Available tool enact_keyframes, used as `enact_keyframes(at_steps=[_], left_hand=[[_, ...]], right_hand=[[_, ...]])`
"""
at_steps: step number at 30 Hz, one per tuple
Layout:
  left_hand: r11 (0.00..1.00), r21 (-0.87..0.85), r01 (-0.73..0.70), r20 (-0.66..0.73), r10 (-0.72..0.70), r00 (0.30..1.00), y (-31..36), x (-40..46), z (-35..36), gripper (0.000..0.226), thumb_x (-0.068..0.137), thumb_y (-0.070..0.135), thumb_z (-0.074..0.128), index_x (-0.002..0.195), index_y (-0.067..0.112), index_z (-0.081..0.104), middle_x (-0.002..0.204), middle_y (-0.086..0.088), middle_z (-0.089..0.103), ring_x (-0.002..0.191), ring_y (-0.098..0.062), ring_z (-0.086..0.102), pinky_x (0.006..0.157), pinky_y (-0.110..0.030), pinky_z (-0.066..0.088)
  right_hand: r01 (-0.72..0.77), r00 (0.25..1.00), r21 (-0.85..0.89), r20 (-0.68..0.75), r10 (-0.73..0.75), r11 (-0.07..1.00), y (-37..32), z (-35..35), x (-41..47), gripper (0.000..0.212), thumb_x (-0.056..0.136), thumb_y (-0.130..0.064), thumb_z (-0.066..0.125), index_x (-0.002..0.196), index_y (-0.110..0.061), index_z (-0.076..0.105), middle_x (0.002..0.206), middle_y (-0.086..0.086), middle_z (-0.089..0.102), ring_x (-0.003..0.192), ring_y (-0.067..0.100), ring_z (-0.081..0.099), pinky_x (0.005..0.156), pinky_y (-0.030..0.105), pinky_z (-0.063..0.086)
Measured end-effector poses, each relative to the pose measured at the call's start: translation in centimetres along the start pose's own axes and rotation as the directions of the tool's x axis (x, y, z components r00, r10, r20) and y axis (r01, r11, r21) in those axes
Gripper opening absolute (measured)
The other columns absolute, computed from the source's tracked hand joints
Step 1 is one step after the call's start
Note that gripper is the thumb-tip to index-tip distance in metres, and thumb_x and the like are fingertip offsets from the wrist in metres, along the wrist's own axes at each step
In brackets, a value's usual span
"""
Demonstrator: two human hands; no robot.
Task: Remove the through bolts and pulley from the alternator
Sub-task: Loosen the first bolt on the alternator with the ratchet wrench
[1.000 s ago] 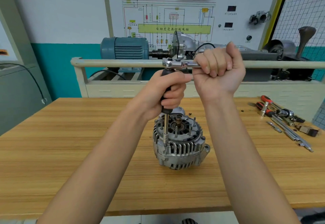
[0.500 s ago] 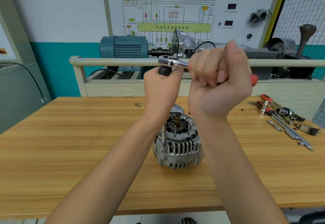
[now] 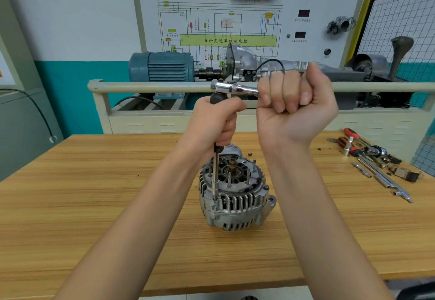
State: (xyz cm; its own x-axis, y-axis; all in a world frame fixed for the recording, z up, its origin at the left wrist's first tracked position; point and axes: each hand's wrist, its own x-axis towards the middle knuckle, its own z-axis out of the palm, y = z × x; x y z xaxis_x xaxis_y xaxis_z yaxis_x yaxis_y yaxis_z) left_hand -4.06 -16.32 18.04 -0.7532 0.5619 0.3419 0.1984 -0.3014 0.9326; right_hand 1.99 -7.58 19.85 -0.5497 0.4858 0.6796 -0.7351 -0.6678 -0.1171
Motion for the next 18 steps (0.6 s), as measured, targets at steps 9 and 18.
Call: enact_keyframes(at_steps=[9,18], left_hand=[[0.988,0.074,-0.138,-0.32,0.155,0.935,-0.7,-0.3,1.1,0.043,0.077,-0.001,0.058,0.053,0.021,0.03,0.046,0.002,0.025,0.041,-0.013,0.018,0.042,-0.02,0.017],[0.998,-0.054,0.038,0.325,-0.018,0.945,0.4,-0.2,-1.4,0.037,0.079,0.012,0.058,0.045,0.018,0.042,0.037,0.005,0.03,0.029,-0.007,0.023,0.034,-0.015,0.02]], right_hand=[[0.273,0.948,-0.223,0.226,-0.223,0.936,1.5,1.6,-1.9,0.045,0.083,0.0,0.038,0.044,-0.018,0.025,0.036,-0.004,0.027,0.035,0.008,0.021,0.045,0.026,0.018],[-0.244,0.965,0.31,-0.019,0.263,0.919,-0.2,-1.2,1.9,0.048,0.082,-0.014,0.042,0.035,-0.014,0.033,0.03,-0.002,0.024,0.038,0.01,0.009,0.038,0.022,0.022]])
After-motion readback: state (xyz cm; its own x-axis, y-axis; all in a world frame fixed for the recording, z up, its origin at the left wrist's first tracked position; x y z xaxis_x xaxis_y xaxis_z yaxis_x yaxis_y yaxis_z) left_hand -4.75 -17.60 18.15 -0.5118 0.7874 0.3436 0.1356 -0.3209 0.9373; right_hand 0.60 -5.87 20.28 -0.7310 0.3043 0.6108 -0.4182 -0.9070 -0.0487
